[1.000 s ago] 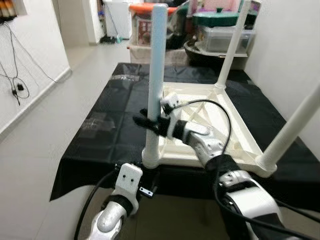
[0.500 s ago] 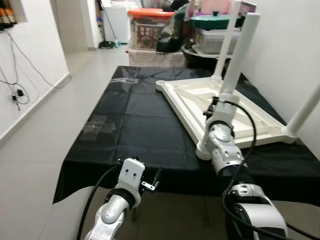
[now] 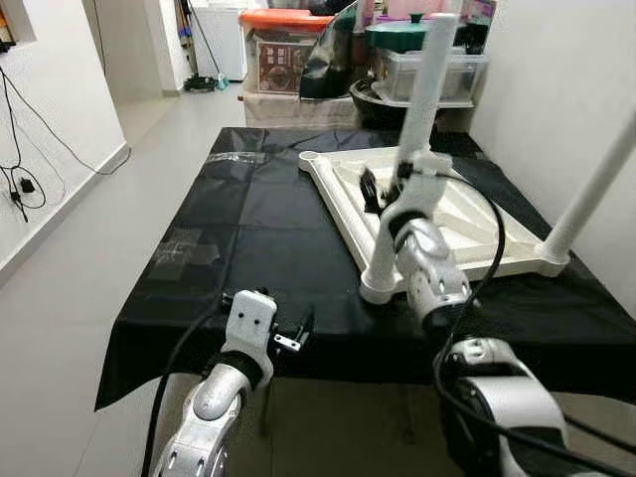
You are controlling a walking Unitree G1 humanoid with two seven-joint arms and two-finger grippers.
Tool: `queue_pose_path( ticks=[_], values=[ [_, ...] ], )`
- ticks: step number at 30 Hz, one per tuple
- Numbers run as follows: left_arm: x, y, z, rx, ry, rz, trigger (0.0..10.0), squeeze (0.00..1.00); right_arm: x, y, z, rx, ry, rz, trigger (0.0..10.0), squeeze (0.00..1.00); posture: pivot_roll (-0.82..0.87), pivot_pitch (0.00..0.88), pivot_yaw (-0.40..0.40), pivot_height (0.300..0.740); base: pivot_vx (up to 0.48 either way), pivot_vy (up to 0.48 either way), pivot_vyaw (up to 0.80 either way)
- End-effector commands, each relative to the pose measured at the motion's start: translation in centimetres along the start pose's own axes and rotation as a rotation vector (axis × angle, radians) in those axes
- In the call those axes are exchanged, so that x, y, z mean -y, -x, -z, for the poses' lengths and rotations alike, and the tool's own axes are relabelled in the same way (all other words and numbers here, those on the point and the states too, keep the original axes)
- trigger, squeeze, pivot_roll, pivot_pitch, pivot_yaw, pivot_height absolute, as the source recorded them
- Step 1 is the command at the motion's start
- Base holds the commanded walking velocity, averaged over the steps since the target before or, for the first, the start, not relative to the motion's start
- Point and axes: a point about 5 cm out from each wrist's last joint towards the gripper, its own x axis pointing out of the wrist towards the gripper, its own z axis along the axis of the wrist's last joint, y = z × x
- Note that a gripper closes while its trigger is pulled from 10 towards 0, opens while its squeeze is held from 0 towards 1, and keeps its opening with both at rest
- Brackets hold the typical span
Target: Building children table
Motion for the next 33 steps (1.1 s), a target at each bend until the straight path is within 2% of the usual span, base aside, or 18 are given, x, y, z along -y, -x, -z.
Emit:
queue_pose_path(
  ticks=[1,6,11,12,13,14,15,17,19,20,21,23,24,25,26,30,31,33],
  values=[
    [0.4,0.6,0.2,-0.009,-0.005,0.002,10.0,0.0,-2.3,0.5,1.3,-0.11,-0.011,-0.387,10.0,0.0,0.06,0.0,-0.048,0.74,0.0,0.0,0.0],
    [0.5,1.3,0.2,-0.02,0.009,-0.002,10.0,0.0,-3.9,1.4,1.6,-0.186,-0.006,-0.745,10.0,0.0,0.08,0.0,-0.059,0.74,0.0,0.0,0.0],
    [0.8,1.8,0.2,-0.026,0.012,0.0,10.0,0.0,-4.7,1.2,1.7,-0.182,-0.026,-0.81,10.0,0.0,0.09,0.0,-0.065,0.74,0.0,0.0,0.0],
    [0.9,2.1,0.3,-0.031,0.017,-0.004,10.0,0.0,-5.5,0.7,2.1,-0.164,-0.022,-0.789,4.0,0.0,0.09,0.0,-0.067,0.74,0.0,0.0,0.0],
    [0.9,2.2,0.3,-0.034,0.02,-0.005,10.0,0.0,-5.9,0.3,2.3,-0.152,-0.008,-0.76,4.0,0.0,0.09,0.0,-0.067,0.74,0.0,0.0,0.0],
    [1.0,2.3,0.3,-0.035,0.021,-0.006,10.0,0.0,-6.0,0.0,2.5,-0.159,0.002,-0.704,0.0,0.0,0.1,0.0,-0.067,0.74,0.0,0.0,0.0],
    [1.0,2.3,0.3,-0.035,0.021,-0.006,10.0,0.0,-6.0,0.0,2.5,-0.159,0.002,-0.704,0.0,0.0,0.1,0.0,-0.067,0.74,0.0,0.0,0.0],
    [1.0,2.4,0.3,-0.036,0.022,-0.006,10.0,0.0,-5.8,-0.4,2.7,-0.168,0.02,-0.628,0.0,0.0,0.1,0.0,-0.068,0.74,0.0,0.0,0.0],
    [1.1,2.6,0.2,-0.039,0.023,-0.006,10.0,0.0,-3.7,-1.0,2.8,-0.183,0.034,-0.318,0.0,0.0,0.1,0.0,-0.073,0.74,0.0,0.0,0.0],
    [1.1,2.6,0.2,-0.039,0.023,-0.006,10.0,0.0,-3.7,-1.0,2.8,-0.183,0.034,-0.318,0.0,0.0,0.1,0.0,-0.073,0.74,0.0,0.0,0.0],
    [1.0,2.6,0.2,-0.042,0.024,-0.006,10.0,0.0,-1.2,-0.8,2.9,-0.193,0.04,-0.022,0.0,0.0,0.09,0.0,-0.066,0.74,0.0,0.0,0.0],
    [1.0,2.7,0.2,-0.044,0.024,-0.004,10.0,0.0,1.5,0.2,3.0,-0.193,0.06,0.292,0.0,0.0,0.09,0.0,-0.064,0.74,0.0,0.0,0.0],
    [1.0,2.7,0.2,-0.044,0.024,-0.004,10.0,0.0,1.5,0.2,3.0,-0.193,0.06,0.292,0.0,0.0,0.09,0.0,-0.064,0.74,0.0,0.0,0.0],
    [1.0,2.6,0.2,-0.045,0.024,0.0,10.0,0.0,4.1,1.9,3.1,-0.181,0.075,0.61,0.0,0.0,0.08,0.0,-0.064,0.74,0.0,0.0,0.0],
    [1.0,2.5,0.2,-0.046,0.023,0.002,10.0,0.0,4.9,2.7,3.2,-0.171,0.077,0.719,0.0,0.0,0.08,0.0,-0.064,0.74,0.0,0.0,0.0],
    [1.1,2.5,0.2,-0.047,0.021,0.005,10.0,0.0,4.9,3.8,3.7,-0.149,0.037,0.846,0.0,0.0,0.08,0.0,-0.057,0.74,0.0,0.0,0.0],
    [1.0,2.5,0.2,-0.049,0.018,0.005,10.0,0.0,3.4,3.7,4.2,-0.129,0.005,0.84,0.0,0.0,0.08,0.0,-0.054,0.74,0.0,0.0,0.0],
    [1.0,2.4,0.2,-0.049,0.017,0.006,10.0,0.0,2.7,3.4,4.3,-0.122,-0.006,0.816,0.0,0.0,0.08,0.0,-0.054,0.74,0.0,0.0,0.0]
  ],
)
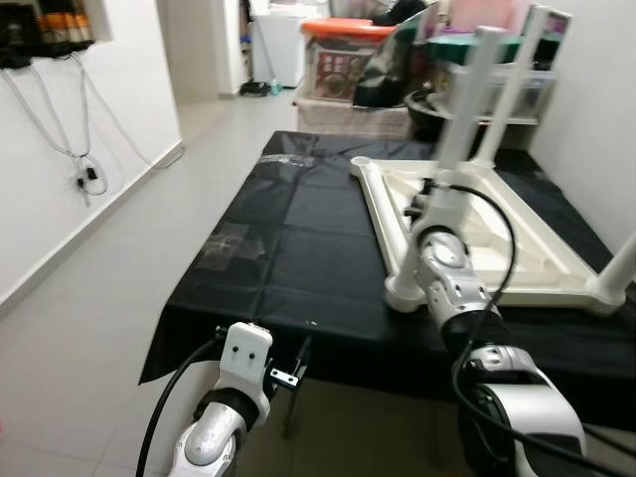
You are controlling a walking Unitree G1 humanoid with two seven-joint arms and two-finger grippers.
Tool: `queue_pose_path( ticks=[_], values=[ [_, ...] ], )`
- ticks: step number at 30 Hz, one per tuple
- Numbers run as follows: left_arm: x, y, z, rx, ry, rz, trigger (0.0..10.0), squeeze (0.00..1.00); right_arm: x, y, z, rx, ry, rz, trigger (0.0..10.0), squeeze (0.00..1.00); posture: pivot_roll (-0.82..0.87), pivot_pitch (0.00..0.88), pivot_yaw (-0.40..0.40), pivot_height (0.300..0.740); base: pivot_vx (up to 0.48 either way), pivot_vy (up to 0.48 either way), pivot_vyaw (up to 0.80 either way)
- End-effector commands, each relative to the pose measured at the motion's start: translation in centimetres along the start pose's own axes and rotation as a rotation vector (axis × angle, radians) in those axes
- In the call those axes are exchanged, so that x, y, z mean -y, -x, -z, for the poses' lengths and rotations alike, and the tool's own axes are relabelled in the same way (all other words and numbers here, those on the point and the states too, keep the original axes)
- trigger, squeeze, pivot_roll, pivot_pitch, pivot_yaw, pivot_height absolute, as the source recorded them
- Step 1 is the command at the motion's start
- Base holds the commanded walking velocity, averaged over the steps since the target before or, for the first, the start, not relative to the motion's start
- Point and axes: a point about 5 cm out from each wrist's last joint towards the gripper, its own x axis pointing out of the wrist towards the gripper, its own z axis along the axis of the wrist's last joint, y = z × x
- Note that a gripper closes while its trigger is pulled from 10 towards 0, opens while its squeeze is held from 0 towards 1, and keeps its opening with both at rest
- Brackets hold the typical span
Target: Building children table
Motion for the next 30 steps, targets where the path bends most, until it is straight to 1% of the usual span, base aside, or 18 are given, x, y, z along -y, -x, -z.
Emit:
queue_pose_path(
  ticks=[1,4,5,8,9,10,12,14,17,19,21,22,23,24,27,28,29,30],
  values=[
    [0.2,0.0,0.1,-0.013,-0.003,0.012,10.0,0.0,-1.6,0.7,1.2,-0.052,-0.074,-0.071,9.4,0.0,0.08,0.0,-0.052,0.74,0.0,0.0,0.0],
    [0.2,0.0,0.1,-0.013,-0.002,0.013,10.0,0.0,-2.9,1.0,1.1,-0.028,-0.1,-0.166,10.0,0.0,0.08,0.0,-0.054,0.74,0.0,0.0,0.0],
    [0.2,0.0,0.1,-0.013,-0.001,0.013,10.0,0.0,-3.6,1.2,1.0,-0.011,-0.115,-0.227,10.0,1.0,0.08,0.0,-0.055,0.74,0.0,0.0,0.0],
    [0.3,0.0,0.1,-0.014,-0.001,0.013,10.0,0.0,-4.6,1.5,0.8,0.022,-0.123,-0.308,10.0,1.0,0.08,0.0,-0.057,0.74,0.0,0.0,0.0],
    [0.3,0.0,0.0,-0.014,0.001,0.012,10.0,0.0,-5.3,1.4,0.1,0.072,-0.127,-0.409,10.0,0.4,0.08,0.0,-0.059,0.74,0.0,0.0,0.0],
    [0.3,0.0,0.0,-0.015,0.003,0.011,10.0,0.0,-5.5,1.1,-0.6,0.094,-0.142,-0.512,10.0,0.0,0.08,0.0,-0.062,0.74,0.0,0.0,0.0],
    [0.3,0.0,0.0,-0.014,0.005,0.009,10.0,0.0,-5.3,0.7,-1.3,0.089,-0.151,-0.687,10.0,0.0,0.08,0.0,-0.063,0.74,0.0,0.0,0.0],
    [0.3,0.0,0.0,-0.014,0.005,0.008,10.0,0.0,-5.2,0.7,-1.4,0.06,-0.129,-0.764,10.0,0.0,0.08,0.0,-0.06,0.74,0.0,0.0,0.0],
    [0.3,0.0,0.0,-0.014,0.005,0.008,10.0,0.0,-5.2,0.7,-1.4,0.06,-0.129,-0.764,10.0,0.0,0.08,0.0,-0.06,0.74,0.0,0.0,0.0],
    [0.3,0.0,-0.1,-0.013,0.005,0.01,10.0,0.0,-5.3,1.9,-1.2,-0.019,-0.059,-1.132,10.0,0.0,0.08,0.0,-0.062,0.74,0.0,0.0,0.0],
    [0.3,0.0,-0.1,-0.013,0.005,0.01,10.0,0.0,-5.3,1.9,-1.2,-0.019,-0.059,-1.132,10.0,0.0,0.08,0.0,-0.062,0.74,0.0,0.0,0.0],
    [0.3,0.0,-0.1,-0.014,0.005,0.01,10.0,0.0,-5.3,2.7,-1.0,-0.056,-0.032,-1.284,10.0,0.0,0.08,0.0,-0.063,0.74,0.0,0.0,0.0],
    [0.3,0.0,-0.1,-0.014,0.005,0.01,10.0,0.0,-5.3,2.7,-1.0,-0.056,-0.032,-1.284,10.0,0.0,0.08,0.0,-0.063,0.74,0.0,0.0,0.0],
    [0.2,0.0,-0.1,-0.013,0.004,0.01,10.0,0.0,-5.4,3.6,-0.9,-0.075,0.0,-1.414,10.0,0.0,0.09,0.0,-0.067,0.74,0.0,0.0,0.0],
    [0.2,0.0,-0.2,-0.013,0.004,0.007,10.0,0.0,-6.3,4.6,-0.7,-0.091,0.019,-1.55,10.0,0.0,0.09,0.0,-0.069,0.74,0.0,0.0,0.0],
    [0.2,0.0,-0.2,-0.012,0.004,0.005,10.0,0.0,-7.1,4.8,-0.5,-0.084,0.045,-1.562,7.7,0.0,0.09,0.0,-0.072,0.74,0.0,0.0,0.0],
    [0.2,0.0,-0.2,-0.011,0.004,0.004,10.0,0.0,-7.6,4.8,-0.3,-0.081,0.051,-1.556,4.1,0.0,0.09,0.0,-0.074,0.74,0.0,0.0,0.0],
    [0.2,0.0,-0.2,-0.011,0.004,0.004,10.0,0.0,-7.6,4.8,-0.3,-0.081,0.051,-1.556,4.1,0.0,0.09,0.0,-0.074,0.74,0.0,0.0,0.0]
  ],
)
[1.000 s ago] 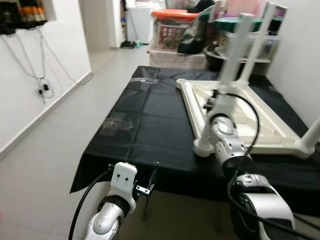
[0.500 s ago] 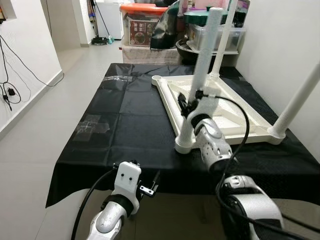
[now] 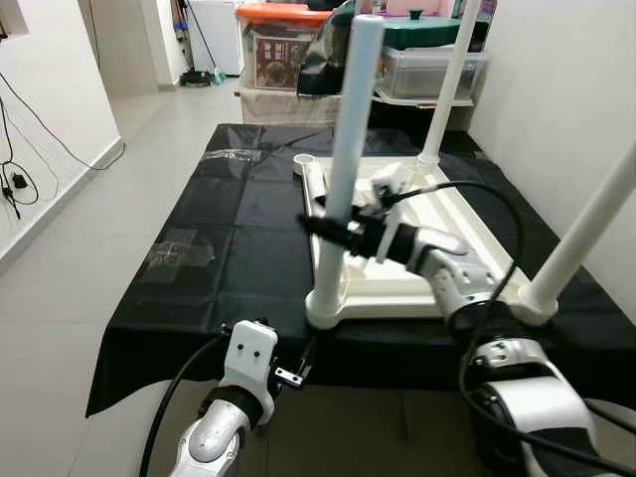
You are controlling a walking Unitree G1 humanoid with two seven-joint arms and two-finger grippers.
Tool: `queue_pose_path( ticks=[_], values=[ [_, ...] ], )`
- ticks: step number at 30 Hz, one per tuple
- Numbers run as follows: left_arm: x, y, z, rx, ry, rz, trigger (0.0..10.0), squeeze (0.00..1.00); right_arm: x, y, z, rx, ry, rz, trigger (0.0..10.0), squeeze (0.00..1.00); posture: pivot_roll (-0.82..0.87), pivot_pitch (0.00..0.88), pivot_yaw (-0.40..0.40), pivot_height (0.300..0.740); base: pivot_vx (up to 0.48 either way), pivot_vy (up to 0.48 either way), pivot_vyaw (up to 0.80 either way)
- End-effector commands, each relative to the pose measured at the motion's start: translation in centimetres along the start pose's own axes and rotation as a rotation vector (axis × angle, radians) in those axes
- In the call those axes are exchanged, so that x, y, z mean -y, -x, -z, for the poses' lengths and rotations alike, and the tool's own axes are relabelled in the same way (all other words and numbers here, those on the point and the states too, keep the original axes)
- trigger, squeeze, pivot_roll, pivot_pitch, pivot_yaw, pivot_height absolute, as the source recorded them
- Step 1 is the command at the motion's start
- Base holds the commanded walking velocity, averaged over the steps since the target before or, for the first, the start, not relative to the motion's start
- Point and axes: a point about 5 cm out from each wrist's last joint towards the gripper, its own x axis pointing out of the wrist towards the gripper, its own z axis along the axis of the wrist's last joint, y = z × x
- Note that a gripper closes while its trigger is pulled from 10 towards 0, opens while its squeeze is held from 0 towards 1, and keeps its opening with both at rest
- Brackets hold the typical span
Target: Building children table
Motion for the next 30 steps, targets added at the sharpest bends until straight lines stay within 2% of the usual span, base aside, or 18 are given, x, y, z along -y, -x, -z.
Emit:
queue_pose_path(
  ticks=[1,7,8,9,10,11,13,14,15,16,18,19,20,21,25,26,27,30],
  values=[
    [0.0,0.1,-0.1,-0.002,0.002,-0.004,10.0,0.0,-0.4,-1.0,0.4,-0.027,0.023,-0.03,0.0,0.0,0.09,0.0,-0.075,0.74,0.0,0.0,0.0],
    [0.0,0.1,-0.2,-0.002,0.003,-0.006,10.0,0.0,1.7,-1.0,0.3,-0.013,0.048,0.339,0.0,0.0,0.09,0.0,-0.075,0.74,0.0,0.0,0.0],
    [0.0,0.1,-0.2,-0.002,0.003,-0.006,10.0,0.0,1.7,-1.0,0.3,-0.013,0.048,0.339,0.0,0.0,0.09,0.0,-0.075,0.74,0.0,0.0,0.0],
    [0.0,0.1,-0.1,-0.003,0.003,-0.006,10.0,0.0,2.9,0.1,0.2,-0.016,0.032,0.532,0.0,0.0,0.09,0.0,-0.07,0.74,0.0,0.0,0.0],
    [0.0,0.1,-0.1,-0.003,0.003,-0.006,10.0,0.0,2.9,0.1,0.2,-0.016,0.032,0.532,0.0,0.0,0.09,0.0,-0.07,0.74,0.0,0.0,0.0],
    [0.0,0.1,-0.1,-0.003,0.003,-0.006,10.0,0.0,4.1,1.4,0.3,-0.021,0.009,0.729,0.0,0.0,0.08,0.0,-0.068,0.74,0.0,0.0,0.0],
    [0.0,0.1,-0.1,-0.003,0.003,-0.006,10.0,0.0,4.1,1.4,0.3,-0.021,0.009,0.729,0.0,0.0,0.08,0.0,-0.068,0.74,0.0,0.0,0.0],
    [0.0,0.1,-0.1,-0.004,0.003,-0.003,10.0,0.0,5.5,4.1,0.7,-0.039,-0.026,1.015,0.0,0.0,0.08,0.0,-0.065,0.74,0.0,0.0,0.0],
    [0.0,0.1,-0.1,-0.004,0.003,-0.003,10.0,0.0,5.5,4.1,0.7,-0.039,-0.026,1.015,0.0,0.0,0.08,0.0,-0.065,0.74,0.0,0.0,0.0],
    [0.0,0.0,-0.1,-0.005,0.003,0.0,10.0,0.0,6.3,6.6,1.1,-0.06,-0.024,1.257,0.0,0.0,0.07,0.0,-0.059,0.74,0.0,0.0,0.0],
    [0.0,0.0,-0.1,-0.005,0.003,0.0,10.0,0.0,6.3,6.6,1.1,-0.06,-0.024,1.257,0.0,0.0,0.07,0.0,-0.059,0.74,0.0,0.0,0.0],
    [-0.1,0.0,-0.1,-0.005,0.002,0.002,10.0,0.0,6.4,8.6,1.6,-0.065,-0.042,1.444,0.0,0.0,0.08,0.0,-0.058,0.74,0.0,0.0,0.0],
    [-0.1,0.0,-0.1,-0.005,0.002,0.002,10.0,0.0,6.4,8.6,1.6,-0.065,-0.042,1.444,0.0,0.0,0.08,0.0,-0.058,0.74,0.0,0.0,0.0],
    [-0.1,-0.1,-0.1,-0.006,0.0,0.004,10.0,0.0,6.1,9.5,1.9,-0.064,-0.052,1.555,0.0,0.0,0.08,0.0,-0.056,0.74,0.0,0.0,0.0],
    [-0.1,-0.1,-0.1,-0.006,-0.001,0.005,10.0,0.0,5.8,9.5,2.3,-0.054,-0.061,1.613,0.0,0.0,0.08,0.0,-0.058,0.74,0.0,0.0,0.0],
    [-0.1,-0.1,-0.2,-0.005,-0.003,0.004,10.0,0.0,5.3,8.5,2.5,-0.04,-0.063,1.621,1.0,0.0,0.08,0.0,-0.061,0.74,0.0,0.0,0.0],
    [-0.1,-0.1,-0.1,-0.006,-0.005,0.002,10.0,0.0,4.9,7.1,2.5,-0.012,-0.054,1.573,10.0,0.0,0.08,0.0,-0.061,0.74,0.0,0.0,0.0],
    [-0.1,-0.1,0.0,-0.006,-0.006,0.001,10.0,0.0,4.5,5.8,2.3,0.035,-0.052,1.509,10.0,0.0,0.08,0.0,-0.06,0.74,0.0,0.0,0.0]
  ],
)
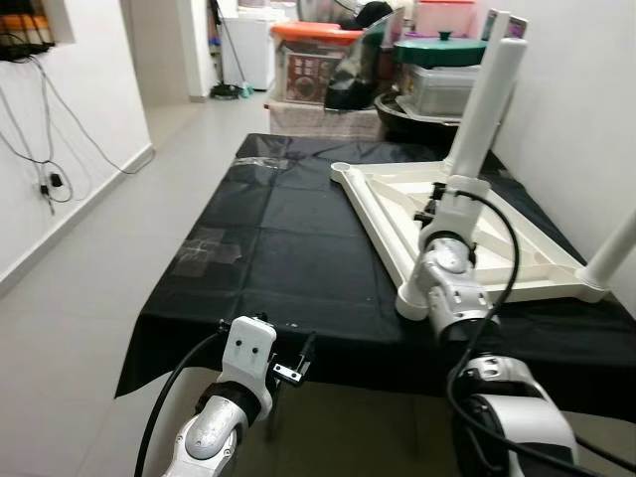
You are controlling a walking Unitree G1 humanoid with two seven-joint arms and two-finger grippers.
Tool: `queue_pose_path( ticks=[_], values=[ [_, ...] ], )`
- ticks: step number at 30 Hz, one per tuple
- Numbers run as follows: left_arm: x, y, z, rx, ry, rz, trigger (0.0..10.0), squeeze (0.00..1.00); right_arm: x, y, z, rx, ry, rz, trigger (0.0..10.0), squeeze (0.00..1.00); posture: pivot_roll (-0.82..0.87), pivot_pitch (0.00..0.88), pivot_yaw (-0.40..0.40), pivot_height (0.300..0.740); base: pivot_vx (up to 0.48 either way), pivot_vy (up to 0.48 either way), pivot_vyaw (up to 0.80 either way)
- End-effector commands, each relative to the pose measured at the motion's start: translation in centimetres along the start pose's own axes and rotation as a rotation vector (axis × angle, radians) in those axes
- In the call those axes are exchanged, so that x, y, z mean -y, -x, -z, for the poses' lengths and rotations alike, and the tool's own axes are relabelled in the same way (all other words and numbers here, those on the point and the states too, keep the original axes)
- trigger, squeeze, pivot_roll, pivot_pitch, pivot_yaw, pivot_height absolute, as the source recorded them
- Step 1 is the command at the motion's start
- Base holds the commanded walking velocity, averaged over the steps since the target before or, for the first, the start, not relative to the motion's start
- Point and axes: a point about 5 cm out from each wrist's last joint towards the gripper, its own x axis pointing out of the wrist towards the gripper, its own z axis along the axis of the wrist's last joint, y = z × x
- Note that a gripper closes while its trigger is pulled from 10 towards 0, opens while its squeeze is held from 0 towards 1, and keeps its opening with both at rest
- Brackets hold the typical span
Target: Building children table
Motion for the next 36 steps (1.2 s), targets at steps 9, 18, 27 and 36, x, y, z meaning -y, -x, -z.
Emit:
queue_pose_path(
  ticks=[9,18,27,36],
  values=[
    [0.0,0.2,0.7,-0.03,-0.005,0.009,10.0,0.0,-2.6,0.7,-0.7,0.106,-0.135,-0.299,10.0,0.0,0.09,0.0,-0.058,0.74,0.0,0.0,0.0],
    [-0.1,0.1,0.7,-0.028,-0.011,0.014,10.0,0.0,-2.9,0.5,-1.9,-0.015,-0.155,-0.933,10.0,0.0,0.09,0.0,-0.062,0.74,0.0,0.0,0.0],
    [-0.1,0.1,0.6,-0.025,-0.015,0.009,10.0,0.0,-6.5,3.5,-0.6,-0.074,0.012,-1.361,10.0,0.0,0.1,0.0,-0.068,0.74,0.0,0.0,0.0],
    [-0.1,0.1,0.5,-0.022,-0.013,0.004,10.0,0.0,-6.8,2.0,1.1,-0.143,0.125,-1.017,0.0,0.0,0.1,0.0,-0.07,0.74,0.0,0.0,0.0]
  ],
)
